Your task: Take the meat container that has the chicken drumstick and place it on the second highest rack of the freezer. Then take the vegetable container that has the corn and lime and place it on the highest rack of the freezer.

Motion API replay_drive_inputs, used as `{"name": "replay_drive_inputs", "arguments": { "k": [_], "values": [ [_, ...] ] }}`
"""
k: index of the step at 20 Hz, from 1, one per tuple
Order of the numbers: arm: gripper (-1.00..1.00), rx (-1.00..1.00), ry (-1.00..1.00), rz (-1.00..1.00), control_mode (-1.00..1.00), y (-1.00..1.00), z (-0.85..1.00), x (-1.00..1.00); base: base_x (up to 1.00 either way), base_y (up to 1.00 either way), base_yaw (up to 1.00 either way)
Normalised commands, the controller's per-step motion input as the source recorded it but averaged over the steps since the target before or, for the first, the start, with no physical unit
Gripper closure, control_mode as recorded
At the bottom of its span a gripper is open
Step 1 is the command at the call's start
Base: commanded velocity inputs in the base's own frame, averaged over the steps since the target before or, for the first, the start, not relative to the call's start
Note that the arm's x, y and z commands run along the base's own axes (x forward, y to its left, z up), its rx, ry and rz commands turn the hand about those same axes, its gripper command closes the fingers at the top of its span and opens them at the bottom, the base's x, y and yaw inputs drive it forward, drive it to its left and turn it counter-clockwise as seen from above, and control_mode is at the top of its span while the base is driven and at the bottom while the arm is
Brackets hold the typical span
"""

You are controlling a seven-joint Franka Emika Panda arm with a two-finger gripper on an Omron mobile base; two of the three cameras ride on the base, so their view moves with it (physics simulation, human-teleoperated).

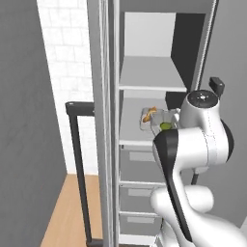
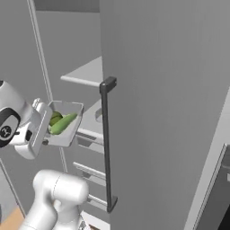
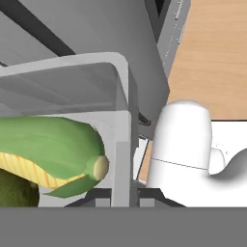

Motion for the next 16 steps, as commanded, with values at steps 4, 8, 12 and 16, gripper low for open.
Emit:
{"name": "replay_drive_inputs", "arguments": {
  "k": [4, 8, 12, 16],
  "values": [
    [1.00, 0.00, 0.00, 0.00, 1.00, 0.00, 0.00, 0.00, 0.55, 0.23, -0.07],
    [1.00, 0.00, 0.00, 0.00, 1.00, 0.00, 0.00, 0.00, 0.21, 0.22, -0.04],
    [1.00, 0.00, 0.00, 0.00, 1.00, 0.00, 0.00, 0.00, 0.01, 0.08, -0.04],
    [1.00, 0.00, -0.05, -0.01, -1.00, 0.00, 0.10, 0.00, -0.03, 0.04, -0.05]
  ]
}}
